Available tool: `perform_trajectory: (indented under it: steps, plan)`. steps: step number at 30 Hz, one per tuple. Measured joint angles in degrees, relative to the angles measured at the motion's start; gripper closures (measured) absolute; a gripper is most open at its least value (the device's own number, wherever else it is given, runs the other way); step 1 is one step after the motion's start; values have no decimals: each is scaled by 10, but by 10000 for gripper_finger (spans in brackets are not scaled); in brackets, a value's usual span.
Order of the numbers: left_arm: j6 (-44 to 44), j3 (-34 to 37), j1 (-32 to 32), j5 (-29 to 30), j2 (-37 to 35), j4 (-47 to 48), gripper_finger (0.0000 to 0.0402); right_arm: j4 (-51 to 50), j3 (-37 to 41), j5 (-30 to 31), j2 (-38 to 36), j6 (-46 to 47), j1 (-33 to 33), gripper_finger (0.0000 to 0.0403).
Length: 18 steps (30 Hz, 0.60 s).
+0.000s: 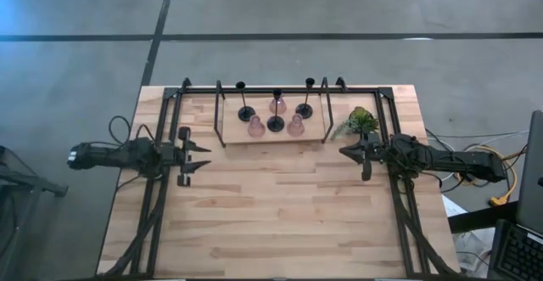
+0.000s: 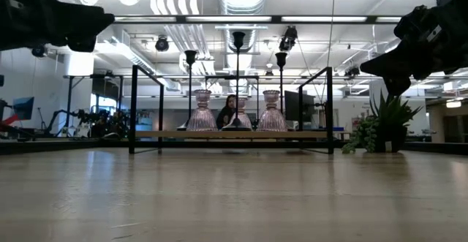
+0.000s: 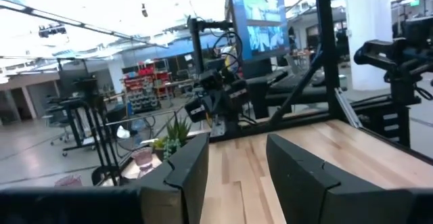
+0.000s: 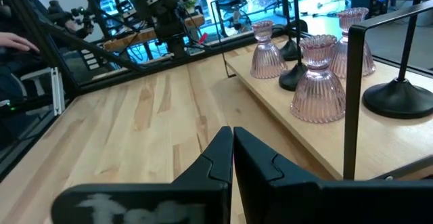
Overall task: Pick & Place candle stick holders
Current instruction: Return to Home Position
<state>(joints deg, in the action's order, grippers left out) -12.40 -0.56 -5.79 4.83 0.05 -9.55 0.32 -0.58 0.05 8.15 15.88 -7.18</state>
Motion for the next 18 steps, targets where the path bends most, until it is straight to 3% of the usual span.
perform_trajectory:
  steps: [9, 18]
  plan:
    - [53, 1, 63, -89, 0, 61, 248, 0, 0, 0, 3, 0, 0, 394]
    - [65, 1, 72, -96, 0, 83, 248, 0, 0, 0, 3, 0, 0, 394]
